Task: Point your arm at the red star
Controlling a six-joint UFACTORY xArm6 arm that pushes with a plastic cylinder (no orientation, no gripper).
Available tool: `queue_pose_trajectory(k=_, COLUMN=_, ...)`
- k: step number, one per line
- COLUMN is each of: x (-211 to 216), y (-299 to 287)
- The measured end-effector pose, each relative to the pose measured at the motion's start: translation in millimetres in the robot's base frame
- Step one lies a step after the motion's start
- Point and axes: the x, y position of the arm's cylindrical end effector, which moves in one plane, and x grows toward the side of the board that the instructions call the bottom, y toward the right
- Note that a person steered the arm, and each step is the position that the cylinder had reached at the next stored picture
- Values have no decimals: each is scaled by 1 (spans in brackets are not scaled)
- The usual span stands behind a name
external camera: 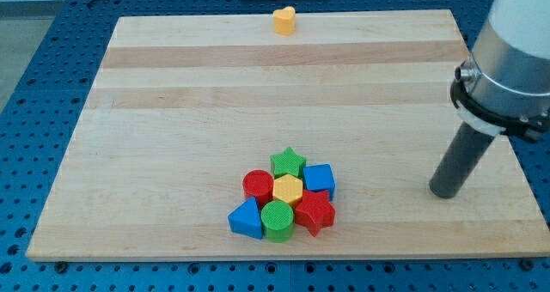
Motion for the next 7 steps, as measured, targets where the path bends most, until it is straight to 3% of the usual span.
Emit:
queue_pose_trajectory(k=2, x=55, y=-5)
queue_pose_trajectory(k=3, x=55, y=-10)
queue_pose_trajectory(k=7, x=26, y=-146)
